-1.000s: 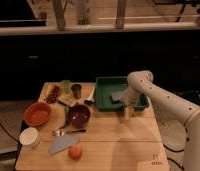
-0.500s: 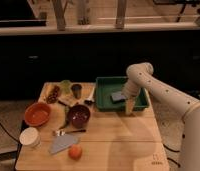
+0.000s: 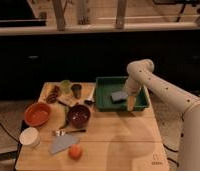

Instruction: Place sponge in table surface

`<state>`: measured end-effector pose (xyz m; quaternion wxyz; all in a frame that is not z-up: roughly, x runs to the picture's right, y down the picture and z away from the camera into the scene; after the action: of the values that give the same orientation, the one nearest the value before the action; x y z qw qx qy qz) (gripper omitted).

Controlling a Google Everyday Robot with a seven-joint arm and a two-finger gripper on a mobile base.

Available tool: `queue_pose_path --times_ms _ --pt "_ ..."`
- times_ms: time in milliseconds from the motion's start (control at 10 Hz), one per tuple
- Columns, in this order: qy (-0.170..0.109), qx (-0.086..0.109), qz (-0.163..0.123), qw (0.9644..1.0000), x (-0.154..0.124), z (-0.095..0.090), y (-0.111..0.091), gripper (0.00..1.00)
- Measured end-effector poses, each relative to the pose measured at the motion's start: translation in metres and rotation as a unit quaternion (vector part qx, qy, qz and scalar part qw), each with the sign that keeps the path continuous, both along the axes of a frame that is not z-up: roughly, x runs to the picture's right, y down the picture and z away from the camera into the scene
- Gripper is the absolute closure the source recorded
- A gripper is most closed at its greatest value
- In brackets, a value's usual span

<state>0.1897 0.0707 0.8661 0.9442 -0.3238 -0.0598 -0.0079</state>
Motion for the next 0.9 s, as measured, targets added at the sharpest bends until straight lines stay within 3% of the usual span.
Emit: queue_pose_path --times_ms 900 --pt "-0.019 0.041 -0.036 0.9983 0.002 0.011 -0.035 0.2"
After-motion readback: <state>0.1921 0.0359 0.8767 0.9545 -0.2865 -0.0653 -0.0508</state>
